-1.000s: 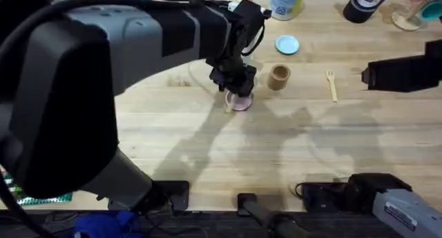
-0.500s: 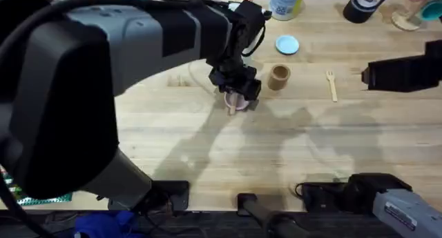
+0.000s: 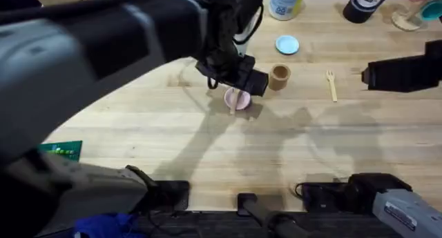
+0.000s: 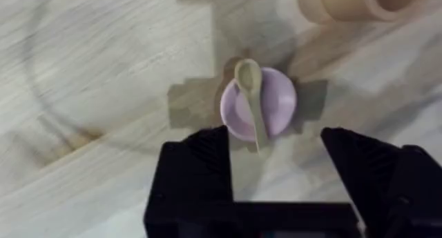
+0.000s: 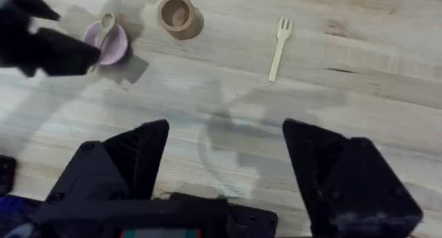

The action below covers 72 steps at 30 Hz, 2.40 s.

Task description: Pick up a utensil and set it on the pink plate, then put the other utensil in the container.

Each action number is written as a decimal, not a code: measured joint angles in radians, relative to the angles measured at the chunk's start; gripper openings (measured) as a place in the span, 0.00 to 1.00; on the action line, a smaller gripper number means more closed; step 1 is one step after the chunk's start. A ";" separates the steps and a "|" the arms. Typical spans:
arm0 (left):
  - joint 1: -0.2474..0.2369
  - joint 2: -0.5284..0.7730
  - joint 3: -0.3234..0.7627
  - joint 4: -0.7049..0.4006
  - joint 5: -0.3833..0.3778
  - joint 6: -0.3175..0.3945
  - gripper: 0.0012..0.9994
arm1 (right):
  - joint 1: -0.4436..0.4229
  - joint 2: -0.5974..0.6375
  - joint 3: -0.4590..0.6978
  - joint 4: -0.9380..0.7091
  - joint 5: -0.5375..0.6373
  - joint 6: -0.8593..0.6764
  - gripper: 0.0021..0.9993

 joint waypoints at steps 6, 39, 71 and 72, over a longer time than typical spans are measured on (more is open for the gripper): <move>0.000 -0.113 0.001 -0.072 -0.015 0.018 0.99 | 0.000 0.000 0.000 0.000 0.000 0.000 1.00; 0.000 -0.649 0.003 -0.439 -0.132 0.124 1.00 | 0.000 0.000 0.000 0.000 0.000 0.000 1.00; 0.000 -0.872 0.005 -0.412 0.020 0.275 0.99 | 0.000 0.095 0.000 -0.019 0.021 0.001 1.00; 0.000 -0.872 0.005 -0.412 0.020 0.275 0.99 | 0.000 0.095 0.000 -0.019 0.031 0.005 1.00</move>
